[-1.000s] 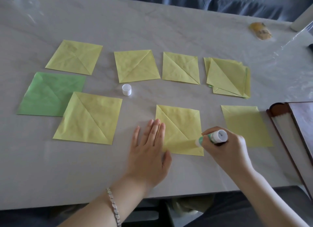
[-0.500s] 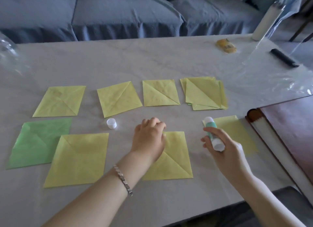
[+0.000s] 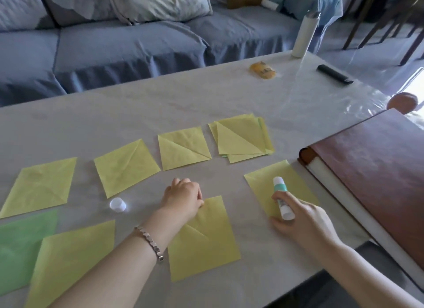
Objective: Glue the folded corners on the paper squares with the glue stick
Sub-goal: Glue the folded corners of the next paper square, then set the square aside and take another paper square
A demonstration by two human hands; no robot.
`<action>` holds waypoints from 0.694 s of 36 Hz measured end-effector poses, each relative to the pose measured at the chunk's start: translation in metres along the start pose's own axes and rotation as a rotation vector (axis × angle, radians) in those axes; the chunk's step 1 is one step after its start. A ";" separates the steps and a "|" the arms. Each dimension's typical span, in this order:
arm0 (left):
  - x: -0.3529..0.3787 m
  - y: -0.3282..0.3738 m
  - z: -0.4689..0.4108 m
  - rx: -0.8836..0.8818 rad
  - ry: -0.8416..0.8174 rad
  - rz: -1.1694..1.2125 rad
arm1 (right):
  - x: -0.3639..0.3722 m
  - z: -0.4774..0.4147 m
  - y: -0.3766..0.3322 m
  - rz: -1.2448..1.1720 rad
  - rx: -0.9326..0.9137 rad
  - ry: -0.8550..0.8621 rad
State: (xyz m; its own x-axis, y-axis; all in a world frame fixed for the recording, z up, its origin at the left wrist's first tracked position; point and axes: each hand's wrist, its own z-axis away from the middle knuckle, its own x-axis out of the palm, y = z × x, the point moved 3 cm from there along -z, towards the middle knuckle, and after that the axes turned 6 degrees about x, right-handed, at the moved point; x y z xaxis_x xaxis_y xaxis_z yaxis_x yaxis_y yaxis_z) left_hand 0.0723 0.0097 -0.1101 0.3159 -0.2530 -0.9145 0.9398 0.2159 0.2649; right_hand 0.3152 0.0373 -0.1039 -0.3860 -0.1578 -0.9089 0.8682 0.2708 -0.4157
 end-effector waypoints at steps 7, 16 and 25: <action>0.003 -0.001 0.000 -0.027 -0.012 0.015 | 0.006 -0.001 0.005 0.001 -0.068 0.157; -0.003 0.004 0.004 -0.054 0.017 0.265 | -0.008 -0.018 0.014 -0.154 0.011 0.119; -0.022 0.029 -0.019 0.035 0.092 0.353 | -0.020 -0.075 0.003 -0.173 -0.197 -0.154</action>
State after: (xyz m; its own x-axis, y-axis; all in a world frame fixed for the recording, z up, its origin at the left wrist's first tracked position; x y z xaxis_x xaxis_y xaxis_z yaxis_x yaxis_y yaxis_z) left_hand 0.0905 0.0395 -0.0879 0.6098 -0.0826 -0.7883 0.7796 0.2417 0.5778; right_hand 0.3023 0.1130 -0.0898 -0.4581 -0.3563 -0.8144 0.7103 0.4041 -0.5763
